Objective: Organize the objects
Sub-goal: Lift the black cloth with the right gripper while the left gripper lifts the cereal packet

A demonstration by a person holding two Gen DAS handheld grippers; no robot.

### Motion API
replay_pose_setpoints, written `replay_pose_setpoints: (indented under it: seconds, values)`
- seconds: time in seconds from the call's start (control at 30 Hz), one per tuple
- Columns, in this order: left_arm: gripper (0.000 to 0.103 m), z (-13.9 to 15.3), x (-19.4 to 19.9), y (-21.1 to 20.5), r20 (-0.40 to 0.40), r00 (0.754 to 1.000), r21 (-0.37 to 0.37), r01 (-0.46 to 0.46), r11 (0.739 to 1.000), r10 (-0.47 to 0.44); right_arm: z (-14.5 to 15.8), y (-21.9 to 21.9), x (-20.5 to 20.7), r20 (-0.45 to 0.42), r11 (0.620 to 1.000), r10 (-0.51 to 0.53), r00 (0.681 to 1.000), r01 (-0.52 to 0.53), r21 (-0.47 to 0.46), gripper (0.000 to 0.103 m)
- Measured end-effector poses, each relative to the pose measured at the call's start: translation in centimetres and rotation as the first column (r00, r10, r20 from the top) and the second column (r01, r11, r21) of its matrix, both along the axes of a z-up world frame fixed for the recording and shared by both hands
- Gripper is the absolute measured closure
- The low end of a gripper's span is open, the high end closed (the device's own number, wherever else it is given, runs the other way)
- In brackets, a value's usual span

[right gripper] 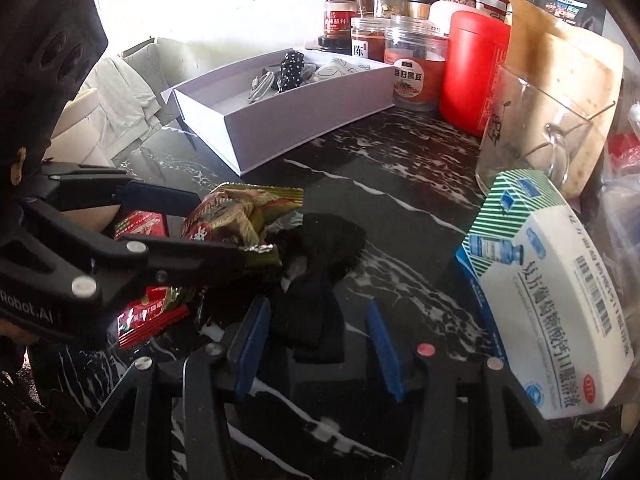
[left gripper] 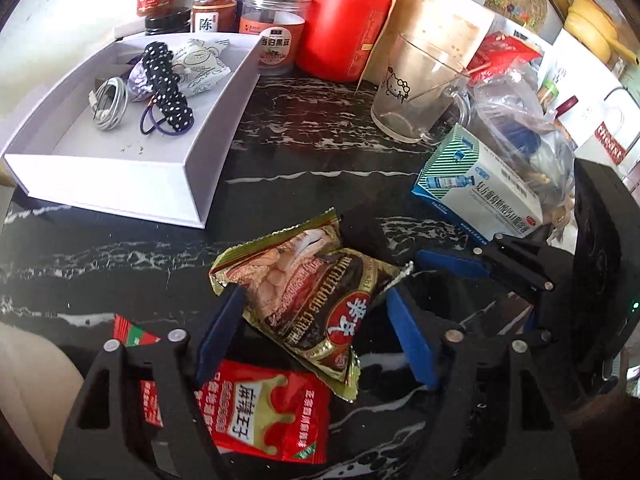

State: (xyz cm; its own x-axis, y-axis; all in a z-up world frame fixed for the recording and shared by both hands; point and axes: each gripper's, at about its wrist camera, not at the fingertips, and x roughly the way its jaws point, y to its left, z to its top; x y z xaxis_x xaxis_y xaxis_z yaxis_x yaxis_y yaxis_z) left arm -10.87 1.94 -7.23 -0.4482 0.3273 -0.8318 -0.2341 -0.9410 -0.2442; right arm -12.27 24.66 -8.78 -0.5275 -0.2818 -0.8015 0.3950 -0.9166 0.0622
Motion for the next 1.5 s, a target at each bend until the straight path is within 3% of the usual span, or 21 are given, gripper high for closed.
replay_pose_setpoints:
  seconds: [0.1, 0.13, 0.17, 0.27, 0.33, 0.37, 0.43, 0.63, 1.03, 1.5]
  values:
    - [0.020, -0.4, -0.7, 0.6, 0.017, 0.999, -0.029, 0.030, 0.999, -0.030, -0.1, -0.4, -0.2, -0.013, 1.000, 0.001, 1.000, -0.001, 0.018, 0.052]
    - [0.019, -0.5, -0.9, 0.8, 0.018, 0.999, -0.043, 0.034, 0.998, -0.033, -0.1, -0.5, -0.2, -0.018, 1.000, 0.002, 1.000, -0.002, 0.028, 0.056]
    - [0.019, -0.8, -1.2, 1.0, 0.016, 0.999, -0.062, 0.036, 0.997, -0.035, -0.2, -0.7, -0.3, -0.025, 0.999, 0.001, 1.000, 0.000, 0.041, 0.066]
    - [0.019, -1.9, -1.8, 1.0, 0.031, 0.999, -0.077, 0.024, 0.997, -0.022, -0.2, -0.9, -0.4, -0.042, 0.998, -0.010, 0.999, 0.012, 0.068, 0.080]
    - [0.025, -1.9, -1.8, 1.1, -0.007, 1.000, -0.090, 0.017, 0.996, -0.018, -0.3, -0.7, -0.5, -0.042, 0.998, -0.012, 0.999, 0.015, 0.067, 0.085]
    - [0.036, -1.9, -1.8, 1.2, -0.028, 1.000, -0.107, 0.012, 0.994, -0.015, -0.3, -0.7, -0.5, -0.043, 0.997, -0.015, 0.999, 0.018, 0.069, 0.087]
    - [0.052, -1.8, -1.8, 1.4, -0.052, 0.998, -0.128, 0.019, 0.992, -0.026, -0.3, -0.6, -0.5, -0.043, 0.998, -0.014, 0.999, 0.017, 0.067, 0.088]
    - [0.061, -1.3, -1.9, 1.6, -0.071, 0.997, -0.130, 0.029, 0.991, -0.039, -0.1, -0.4, -0.5, -0.041, 0.998, -0.027, 0.999, 0.029, 0.049, 0.090]
    - [0.066, 1.6, 0.1, 1.5, -0.138, 0.989, -0.122, 0.026, 0.992, -0.043, 2.5, 0.5, 1.2, -0.098, 0.998, -0.063, 0.993, 0.065, 0.010, 0.090]
    - [0.066, 9.8, 3.4, 0.8, -0.282, 0.958, -0.127, 0.019, 0.992, -0.055, 8.7, -0.2, 3.1, -0.218, 0.999, -0.042, 0.975, 0.047, 0.017, 0.090]
